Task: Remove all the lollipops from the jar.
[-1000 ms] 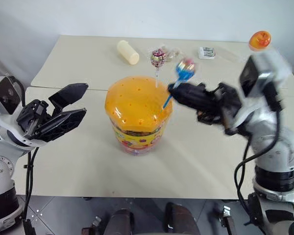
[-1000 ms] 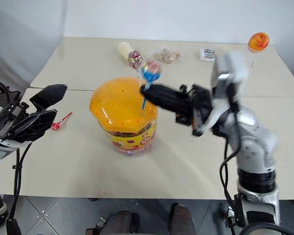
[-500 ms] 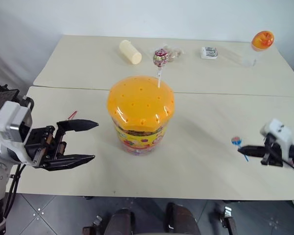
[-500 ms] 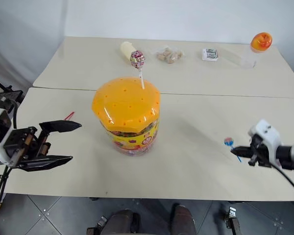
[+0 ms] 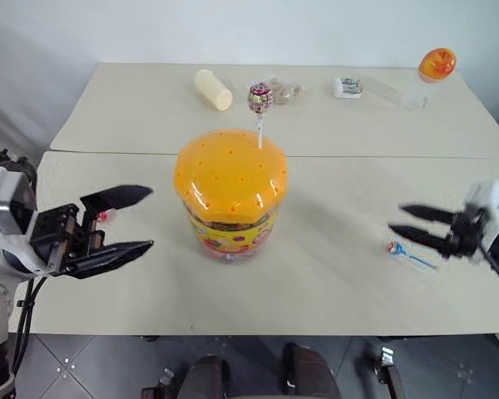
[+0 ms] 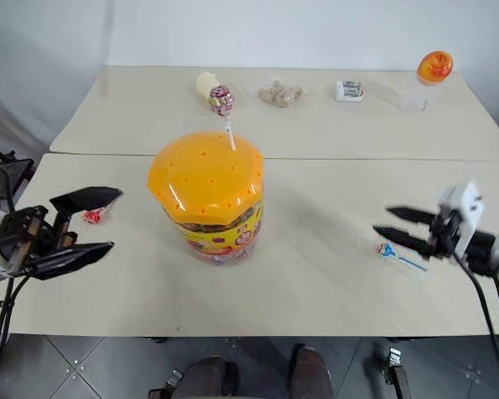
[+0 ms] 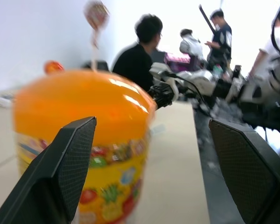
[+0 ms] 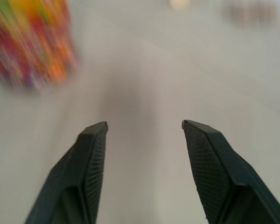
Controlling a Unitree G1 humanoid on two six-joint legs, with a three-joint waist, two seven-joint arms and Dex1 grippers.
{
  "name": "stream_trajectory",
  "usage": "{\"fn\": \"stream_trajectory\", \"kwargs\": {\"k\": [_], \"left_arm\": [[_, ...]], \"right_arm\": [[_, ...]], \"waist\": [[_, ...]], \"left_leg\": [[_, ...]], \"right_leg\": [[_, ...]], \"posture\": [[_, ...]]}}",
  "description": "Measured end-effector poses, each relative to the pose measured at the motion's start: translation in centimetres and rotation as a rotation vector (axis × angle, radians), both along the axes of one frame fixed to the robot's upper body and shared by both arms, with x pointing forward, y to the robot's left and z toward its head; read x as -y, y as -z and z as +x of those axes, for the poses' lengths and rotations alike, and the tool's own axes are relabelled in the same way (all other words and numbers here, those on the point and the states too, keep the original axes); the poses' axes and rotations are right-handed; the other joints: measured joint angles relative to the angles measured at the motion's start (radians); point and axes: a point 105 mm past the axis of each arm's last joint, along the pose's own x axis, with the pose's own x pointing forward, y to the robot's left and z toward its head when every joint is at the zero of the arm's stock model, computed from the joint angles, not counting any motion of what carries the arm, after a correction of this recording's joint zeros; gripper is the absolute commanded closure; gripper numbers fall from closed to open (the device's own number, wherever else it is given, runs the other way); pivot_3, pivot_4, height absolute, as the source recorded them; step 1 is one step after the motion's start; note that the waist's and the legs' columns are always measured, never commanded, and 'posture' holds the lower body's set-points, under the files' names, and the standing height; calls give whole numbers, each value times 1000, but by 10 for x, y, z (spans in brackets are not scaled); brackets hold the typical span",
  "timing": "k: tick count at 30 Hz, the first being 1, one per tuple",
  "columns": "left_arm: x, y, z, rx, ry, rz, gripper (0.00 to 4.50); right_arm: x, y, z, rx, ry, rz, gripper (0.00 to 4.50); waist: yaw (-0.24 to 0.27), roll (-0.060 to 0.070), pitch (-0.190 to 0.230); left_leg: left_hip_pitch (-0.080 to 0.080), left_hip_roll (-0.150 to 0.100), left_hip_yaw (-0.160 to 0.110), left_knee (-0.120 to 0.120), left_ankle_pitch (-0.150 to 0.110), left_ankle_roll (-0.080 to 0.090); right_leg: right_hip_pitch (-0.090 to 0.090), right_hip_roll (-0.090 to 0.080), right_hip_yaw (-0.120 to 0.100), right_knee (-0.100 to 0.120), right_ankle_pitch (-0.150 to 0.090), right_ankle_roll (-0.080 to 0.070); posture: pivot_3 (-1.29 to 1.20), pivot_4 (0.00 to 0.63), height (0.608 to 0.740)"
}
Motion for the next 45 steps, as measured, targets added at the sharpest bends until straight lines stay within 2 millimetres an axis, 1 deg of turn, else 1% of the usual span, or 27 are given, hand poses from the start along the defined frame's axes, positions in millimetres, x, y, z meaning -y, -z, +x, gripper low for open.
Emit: {"fn": "stream_trajectory", "kwargs": {"k": [2,3,5,6,8,10,12,14,17,18,20,23,26,32,35,36,38,40,41,43,44,45], "left_arm": [[-11,0,3,-40,-43,-101,406],[-19,5,4,-84,-73,-148,406],[-25,14,6,-138,-101,-191,406],[-26,17,8,-151,-104,-241,406],[-25,16,8,-157,-95,-281,406],[-24,13,9,-146,-87,-306,406],[-21,10,10,-137,-68,-319,406],[-18,8,10,-133,-56,-327,406],[-16,10,11,-140,-44,-326,406],[-14,10,11,-142,-38,-324,406],[-12,9,11,-138,-29,-320,406],[-9,5,9,-122,-16,-313,406],[-6,-1,11,-104,-15,-317,406],[8,-16,12,-69,19,-319,406],[11,-22,13,-56,38,-330,406],[13,-23,13,-54,48,-326,406],[18,-25,11,-56,71,-289,406],[25,-23,6,-63,106,-184,406],[27,-20,1,-67,120,-109,406],[27,-8,-4,-108,138,14,406],[25,-1,-7,-128,146,52,406],[23,5,-8,-147,159,91,406]], "right_arm": [[-33,-32,-2,96,-111,108,1892],[-56,-48,-2,140,-184,162,1892],[-87,-64,-3,189,-280,223,1892],[-110,-75,0,202,-339,262,1892],[-132,-78,0,192,-394,260,1892],[-144,-76,3,176,-409,250,1892],[-153,-72,5,158,-422,247,1892],[-160,-67,5,142,-445,238,1892],[-171,-57,4,121,-478,179,1892],[-174,-54,5,114,-488,167,2068],[-177,-56,8,111,-490,174,2490],[-179,-59,10,117,-493,171,3460],[-179,-58,11,115,-502,165,4449],[-183,-63,10,129,-529,182,4480],[-179,-69,11,142,-522,217,4480],[-174,-75,14,152,-503,246,4480],[-159,-92,17,194,-460,303,4480],[-132,-108,16,222,-400,314,4480],[-114,-114,16,220,-358,298,4480],[-81,-116,14,189,-256,219,4480],[-67,-112,13,159,-213,176,4480],[-55,-102,11,111,-171,115,4480]], "waist": [[-1,0,0],[-2,0,0],[-3,0,0],[-4,0,0],[10,-1,-1],[22,-1,-1],[24,-1,-1],[19,-1,-1],[3,-1,-1],[-1,-1,-1],[-7,-1,-1],[-21,-1,-1],[-24,-1,-1],[-26,-1,-1],[-26,-1,-1],[-26,-1,-1],[-22,-1,-1],[-19,-1,-1],[-19,-1,-1],[-19,-1,-1],[-21,-1,0],[-21,-1,0]], "left_leg": [[0,1,-2,0,0,-1],[0,2,-2,0,-1,-1],[0,1,-1,0,-1,-1],[0,1,-1,1,-1,-1],[-2,1,-5,2,-1,-2],[-3,-1,-6,1,-1,-2],[-3,-2,-6,1,-2,-1],[-3,-2,-5,0,-2,-1],[-3,-1,-5,0,-2,-1],[-2,0,-4,0,-1,-1],[-2,1,-2,1,-1,-2],[-1,2,-2,1,-1,-2],[-1,2,-3,0,-1,-2],[-1,2,-3,0,-1,-2],[-1,1,-3,0,-1,-2],[-1,1,-3,0,-1,-2],[-2,1,-4,0,-1,-2],[-2,1,-4,0,-1,-2],[-2,0,-4,-1,-1,-2],[-2,0,-3,-4,-1,-2],[-2,1,-2,-5,-1,-2],[-2,1,-1,-5,-1,-2]], "right_leg": [[0,1,0,0,0,0],[0,2,0,0,0,0],[-1,2,0,0,0,-1],[-1,2,0,1,0,-1],[-1,2,-3,2,1,-1],[-1,1,-5,3,2,-3],[-1,1,-5,2,2,-3],[-1,1,-5,2,2,-3],[-1,1,-6,2,2,-3],[-1,2,-6,2,2,-3],[-1,2,-6,2,2,-3],[-1,3,-6,2,2,-3],[-1,3,-6,2,2,-3],[-1,3,-5,2,2,-3],[-1,3,-5,2,2,-3],[-1,3,-5,2,2,-3],[-1,3,-6,2,2,-3],[-1,3,-6,2,2,-3],[-1,3,-6,1,2,-3],[-1,2,-6,-1,2,-3],[-1,3,-6,-2,2,-3],[-2,4,-6,-3,2,-3]], "posture": [[0,150,740],[0,150,740],[0,150,740],[0,150,740],[0,150,740],[0,150,740],[0,150,740],[0,150,740],[0,150,740],[0,150,740],[0,150,740],[0,150,740],[0,150,740],[0,150,740],[0,150,740],[0,150,740],[0,150,740],[0,150,740],[0,150,740],[0,150,740],[0,150,740],[0,150,740]]}}
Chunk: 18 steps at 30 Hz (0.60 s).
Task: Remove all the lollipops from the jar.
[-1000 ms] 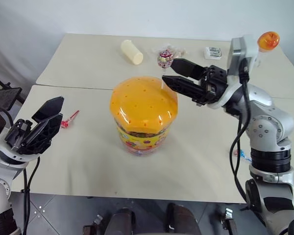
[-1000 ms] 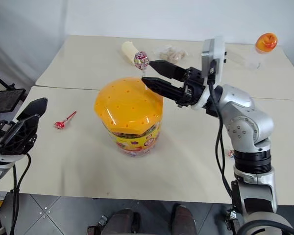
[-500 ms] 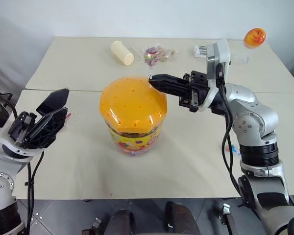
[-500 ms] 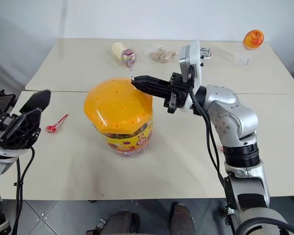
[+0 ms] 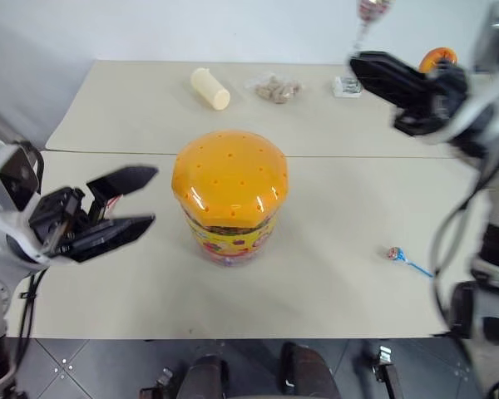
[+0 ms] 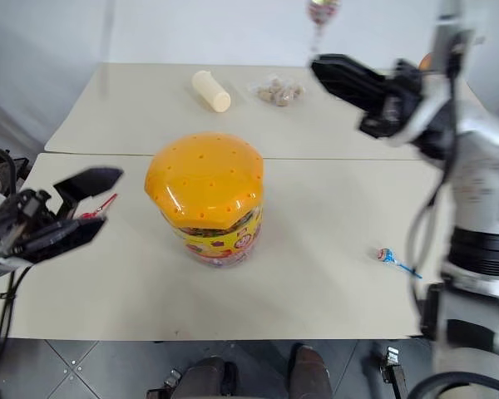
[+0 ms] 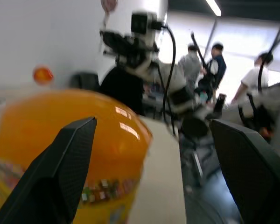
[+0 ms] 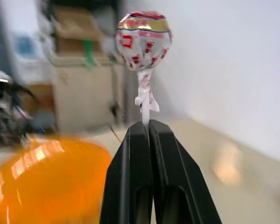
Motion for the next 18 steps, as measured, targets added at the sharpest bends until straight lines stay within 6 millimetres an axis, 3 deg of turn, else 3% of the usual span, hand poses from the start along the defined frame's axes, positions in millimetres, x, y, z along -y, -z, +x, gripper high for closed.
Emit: {"fn": "stream_trajectory", "kwargs": {"k": [5,9,13,18], "left_arm": [[-12,22,-4,-15,37,161,406],[-8,37,-1,31,60,197,406],[-3,47,4,49,61,216,406],[-3,48,2,66,75,231,406]], "right_arm": [[80,98,-9,-403,313,-394,4480],[127,164,-22,-546,469,-637,4480],[146,195,-22,-548,537,-653,4480],[148,203,-23,-532,531,-658,3180]], "waist": [[14,1,1],[21,1,1],[19,2,1],[23,4,2]], "left_leg": [[0,3,7,2,0,-1],[3,3,14,5,0,0],[4,4,15,5,0,-1],[3,4,14,5,0,-1]], "right_leg": [[0,2,3,-2,0,0],[0,2,10,-1,0,0],[-1,4,12,0,0,-1],[-2,4,11,0,0,-1]], "posture": [[0,150,740],[0,150,740],[0,150,740],[0,150,740]]}}
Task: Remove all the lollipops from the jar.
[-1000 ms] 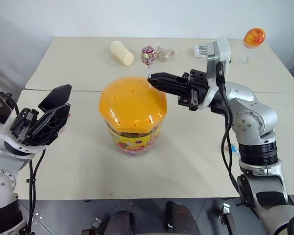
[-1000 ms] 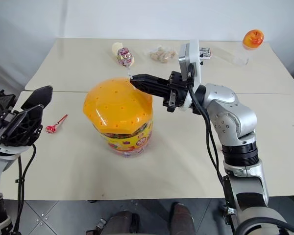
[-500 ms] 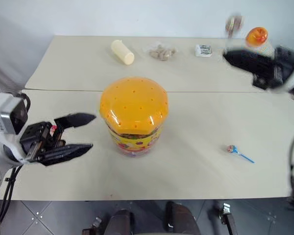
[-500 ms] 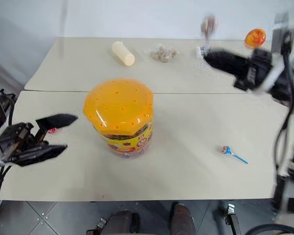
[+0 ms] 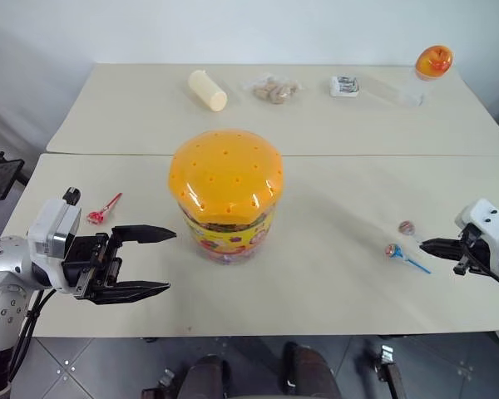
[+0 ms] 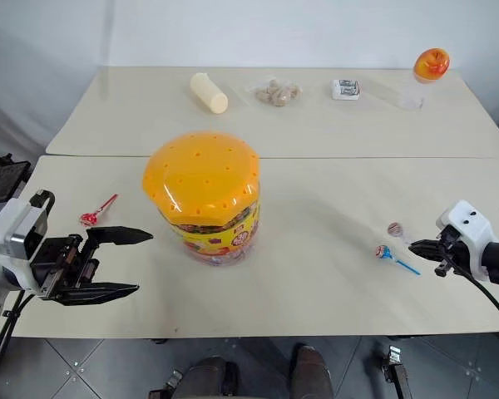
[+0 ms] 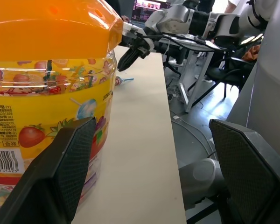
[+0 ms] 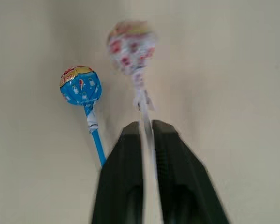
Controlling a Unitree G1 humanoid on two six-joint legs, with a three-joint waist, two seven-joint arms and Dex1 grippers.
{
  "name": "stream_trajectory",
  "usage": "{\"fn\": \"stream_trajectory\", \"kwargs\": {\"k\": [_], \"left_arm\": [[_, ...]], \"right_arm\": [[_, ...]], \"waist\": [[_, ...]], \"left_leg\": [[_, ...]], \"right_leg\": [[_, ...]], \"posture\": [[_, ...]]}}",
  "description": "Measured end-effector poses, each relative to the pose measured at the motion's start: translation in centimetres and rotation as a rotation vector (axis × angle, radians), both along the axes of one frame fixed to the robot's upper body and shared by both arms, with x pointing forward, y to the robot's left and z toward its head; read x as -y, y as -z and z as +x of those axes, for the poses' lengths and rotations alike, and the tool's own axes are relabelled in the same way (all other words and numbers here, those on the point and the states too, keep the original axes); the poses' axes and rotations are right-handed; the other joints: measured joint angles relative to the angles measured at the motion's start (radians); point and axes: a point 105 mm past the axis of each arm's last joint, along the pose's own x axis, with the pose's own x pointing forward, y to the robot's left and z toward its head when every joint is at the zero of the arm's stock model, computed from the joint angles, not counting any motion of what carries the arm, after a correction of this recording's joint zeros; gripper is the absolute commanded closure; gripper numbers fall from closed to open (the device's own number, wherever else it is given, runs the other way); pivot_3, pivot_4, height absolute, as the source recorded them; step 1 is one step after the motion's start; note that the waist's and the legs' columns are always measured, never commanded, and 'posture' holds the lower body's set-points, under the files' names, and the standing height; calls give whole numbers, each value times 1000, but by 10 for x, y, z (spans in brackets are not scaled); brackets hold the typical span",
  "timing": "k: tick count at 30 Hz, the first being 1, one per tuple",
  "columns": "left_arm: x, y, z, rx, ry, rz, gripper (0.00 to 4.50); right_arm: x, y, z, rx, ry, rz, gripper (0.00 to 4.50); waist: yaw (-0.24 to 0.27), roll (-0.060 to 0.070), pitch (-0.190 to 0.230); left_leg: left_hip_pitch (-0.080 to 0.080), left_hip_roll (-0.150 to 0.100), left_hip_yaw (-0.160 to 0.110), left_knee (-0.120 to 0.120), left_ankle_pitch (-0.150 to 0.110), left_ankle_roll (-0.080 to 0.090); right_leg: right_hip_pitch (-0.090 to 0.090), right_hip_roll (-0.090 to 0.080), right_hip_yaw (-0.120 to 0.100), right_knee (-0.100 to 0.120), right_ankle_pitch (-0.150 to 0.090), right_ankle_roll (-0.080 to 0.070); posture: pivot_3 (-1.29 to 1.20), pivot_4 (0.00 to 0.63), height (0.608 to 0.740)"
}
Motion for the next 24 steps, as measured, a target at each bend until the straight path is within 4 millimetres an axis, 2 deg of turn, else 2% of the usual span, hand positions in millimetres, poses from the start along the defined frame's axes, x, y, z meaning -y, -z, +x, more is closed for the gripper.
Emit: {"fn": "stream_trajectory", "kwargs": {"k": [5,7,9,12,15,19,22,24], "left_arm": [[-5,2,1,-13,-17,-1,406],[-16,6,13,-7,-123,23,406],[-31,13,30,3,-253,36,406],[-48,22,43,26,-394,49,406],[-61,39,50,15,-517,99,406],[-63,63,55,30,-682,113,406],[-59,80,60,4,-780,114,406],[-57,85,62,19,-821,111,406]], "right_arm": [[-9,8,-3,18,-59,74,1357],[-19,-5,0,157,-115,169,696],[-37,-26,6,339,-180,303,24],[-72,-52,4,450,-319,442,24],[-107,-66,-1,520,-483,464,24],[-143,-47,-7,495,-636,469,24],[-155,-26,-4,468,-668,442,24],[-157,-17,0,473,-656,425,24]], "waist": [[4,0,0],[3,0,0],[-1,1,0],[-5,2,1],[-1,1,1],[13,0,0],[22,0,0],[23,0,0]], "left_leg": [[0,0,0,0,0,0],[0,0,0,0,0,0],[0,0,0,0,0,0],[1,1,0,0,0,0],[1,2,-2,0,-1,-1],[-1,1,-3,1,-1,-1],[0,1,-3,2,-1,-1],[0,1,-3,2,-1,-1]], "right_leg": [[0,0,0,0,0,0],[0,0,0,0,0,0],[0,1,0,0,0,0],[0,2,0,1,0,0],[0,2,-1,1,0,0],[0,2,-1,1,1,1],[0,2,-1,2,1,1],[0,2,-1,2,1,1]], "posture": [[0,150,740],[0,150,740],[0,150,740],[0,150,740],[0,150,740],[0,150,740],[0,150,740],[0,150,740]]}}
